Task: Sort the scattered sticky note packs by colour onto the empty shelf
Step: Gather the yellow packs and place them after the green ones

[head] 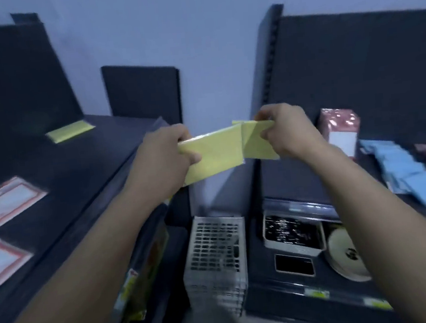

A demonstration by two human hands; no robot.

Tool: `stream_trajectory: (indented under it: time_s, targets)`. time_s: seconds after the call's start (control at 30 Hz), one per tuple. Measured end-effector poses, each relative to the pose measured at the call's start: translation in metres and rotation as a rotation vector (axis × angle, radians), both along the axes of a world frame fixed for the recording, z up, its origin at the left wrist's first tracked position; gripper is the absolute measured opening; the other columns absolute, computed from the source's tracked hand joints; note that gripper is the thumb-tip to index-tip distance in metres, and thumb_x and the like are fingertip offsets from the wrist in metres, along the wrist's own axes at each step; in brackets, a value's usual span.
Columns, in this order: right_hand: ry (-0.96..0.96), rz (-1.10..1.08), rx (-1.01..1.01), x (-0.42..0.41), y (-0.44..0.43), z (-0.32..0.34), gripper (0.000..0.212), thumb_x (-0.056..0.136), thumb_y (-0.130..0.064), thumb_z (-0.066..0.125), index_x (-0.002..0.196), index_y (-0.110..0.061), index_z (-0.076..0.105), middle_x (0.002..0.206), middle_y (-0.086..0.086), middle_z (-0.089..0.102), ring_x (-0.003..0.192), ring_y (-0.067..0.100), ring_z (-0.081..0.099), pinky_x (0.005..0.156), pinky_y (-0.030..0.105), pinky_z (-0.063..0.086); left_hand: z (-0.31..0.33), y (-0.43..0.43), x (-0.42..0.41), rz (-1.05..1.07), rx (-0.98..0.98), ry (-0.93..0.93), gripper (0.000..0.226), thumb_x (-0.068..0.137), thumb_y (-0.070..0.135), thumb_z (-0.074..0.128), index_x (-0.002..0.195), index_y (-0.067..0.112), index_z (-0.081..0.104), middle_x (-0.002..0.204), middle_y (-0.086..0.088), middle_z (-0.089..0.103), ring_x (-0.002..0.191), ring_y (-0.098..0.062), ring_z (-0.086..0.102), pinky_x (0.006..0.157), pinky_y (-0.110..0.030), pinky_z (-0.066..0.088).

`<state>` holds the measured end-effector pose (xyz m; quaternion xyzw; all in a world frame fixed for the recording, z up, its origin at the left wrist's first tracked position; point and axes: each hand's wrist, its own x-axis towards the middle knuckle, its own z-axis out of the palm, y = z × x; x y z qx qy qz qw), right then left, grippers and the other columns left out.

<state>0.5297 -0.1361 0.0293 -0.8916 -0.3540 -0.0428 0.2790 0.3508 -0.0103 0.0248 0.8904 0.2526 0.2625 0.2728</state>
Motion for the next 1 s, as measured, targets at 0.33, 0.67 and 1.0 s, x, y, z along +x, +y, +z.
stream_trajectory:
  time_s: [0.33, 0.67, 1.0]
  targets:
    - [-0.028, -0.421, 0.038, 0.091, -0.266, -0.004, 0.026, 0.083, 0.000, 0.052, 0.099, -0.017, 0.065, 0.103, 0.014, 0.065, 0.093, 0.034, 0.059, 0.076, 0.037, 0.052, -0.003, -0.212, 0.145, -0.477, -0.009, 0.040, 0.009, 0.085, 0.019, 0.067, 0.084, 0.017, 0.058, 0.078, 0.003, 0.059, 0.060, -0.016, 0.059, 0.049, -0.021, 0.041]
    - [-0.017, -0.701, 0.016, 0.189, -0.540, -0.019, 0.038, 0.090, -0.002, 0.043, 0.116, -0.022, 0.061, 0.109, 0.017, 0.060, 0.094, 0.038, 0.056, 0.074, 0.037, 0.049, -0.015, -0.466, 0.292, -0.689, -0.006, 0.077, 0.012, 0.082, 0.018, 0.069, 0.083, 0.012, 0.059, 0.073, 0.000, 0.057, 0.056, -0.011, 0.049, 0.050, -0.023, 0.035]
    - [0.009, -0.847, 0.092, 0.280, -0.671, -0.033, 0.030, 0.090, -0.005, 0.049, 0.110, -0.021, 0.065, 0.105, 0.013, 0.062, 0.090, 0.032, 0.057, 0.073, 0.035, 0.051, -0.023, -0.576, 0.413, -0.785, 0.019, 0.115, 0.012, 0.084, 0.019, 0.068, 0.087, 0.014, 0.057, 0.086, -0.002, 0.059, 0.071, -0.021, 0.055, 0.055, -0.025, 0.035]
